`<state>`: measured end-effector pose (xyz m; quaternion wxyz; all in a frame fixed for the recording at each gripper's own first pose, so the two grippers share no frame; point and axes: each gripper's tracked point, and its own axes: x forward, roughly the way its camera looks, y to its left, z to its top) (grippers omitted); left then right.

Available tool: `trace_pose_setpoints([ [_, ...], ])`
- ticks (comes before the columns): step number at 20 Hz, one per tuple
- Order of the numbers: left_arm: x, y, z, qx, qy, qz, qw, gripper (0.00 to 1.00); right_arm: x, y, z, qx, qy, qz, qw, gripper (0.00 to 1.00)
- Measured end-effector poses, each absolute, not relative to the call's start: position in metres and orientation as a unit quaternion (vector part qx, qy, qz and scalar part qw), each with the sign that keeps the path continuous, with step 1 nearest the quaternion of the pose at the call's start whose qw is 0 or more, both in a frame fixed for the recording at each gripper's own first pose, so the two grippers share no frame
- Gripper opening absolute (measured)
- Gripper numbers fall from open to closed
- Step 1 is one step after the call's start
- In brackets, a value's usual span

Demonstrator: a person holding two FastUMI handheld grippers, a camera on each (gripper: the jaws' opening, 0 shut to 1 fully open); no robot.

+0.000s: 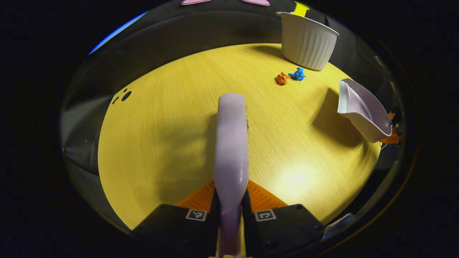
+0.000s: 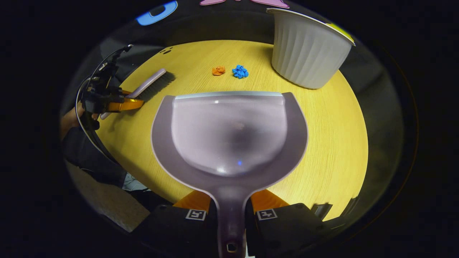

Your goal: Pick up the small broom and dustpan from the desktop, sweep the trash into the dustpan with the broom, and then empty the trash into the garbage bin.

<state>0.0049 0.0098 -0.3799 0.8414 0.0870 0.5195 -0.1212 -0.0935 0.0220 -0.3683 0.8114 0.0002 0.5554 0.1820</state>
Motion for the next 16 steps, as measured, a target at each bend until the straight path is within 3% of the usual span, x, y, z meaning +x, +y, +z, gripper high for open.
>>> trace_pose_setpoints([
  [1, 0.009, 0.013, -0.378, 0.096, 0.52, -0.112, 0.841, 0.29, -0.094, 0.019, -0.37, -0.013, 0.562, 0.182, 0.807, 0.32],
  [3, 0.026, 0.01, -0.369, 0.104, 0.502, -0.107, 0.852, 0.27, -0.092, 0.011, -0.371, -0.039, 0.575, 0.179, 0.797, 0.41],
  [4, 0.035, 0.006, -0.361, 0.105, 0.488, -0.11, 0.86, 0.27, -0.091, 0.01, -0.37, -0.042, 0.581, 0.184, 0.792, 0.36],
  [8, 0.082, -0.027, -0.337, 0.102, 0.454, -0.14, 0.874, 0.25, -0.087, 0.007, -0.368, -0.041, 0.613, 0.191, 0.766, 0.36],
  [12, 0.127, -0.057, -0.329, 0.127, 0.442, -0.173, 0.871, 0.27, -0.087, 0.003, -0.369, -0.053, 0.642, 0.198, 0.739, 0.4],
  [15, 0.154, -0.076, -0.34, 0.154, 0.447, -0.2, 0.858, 0.27, -0.088, 0.003, -0.37, -0.059, 0.651, 0.203, 0.729, 0.32],
  [16, 0.16, -0.08, -0.342, 0.161, 0.448, -0.208, 0.854, 0.26, -0.088, 0.003, -0.371, -0.059, 0.653, 0.204, 0.727, 0.36],
])
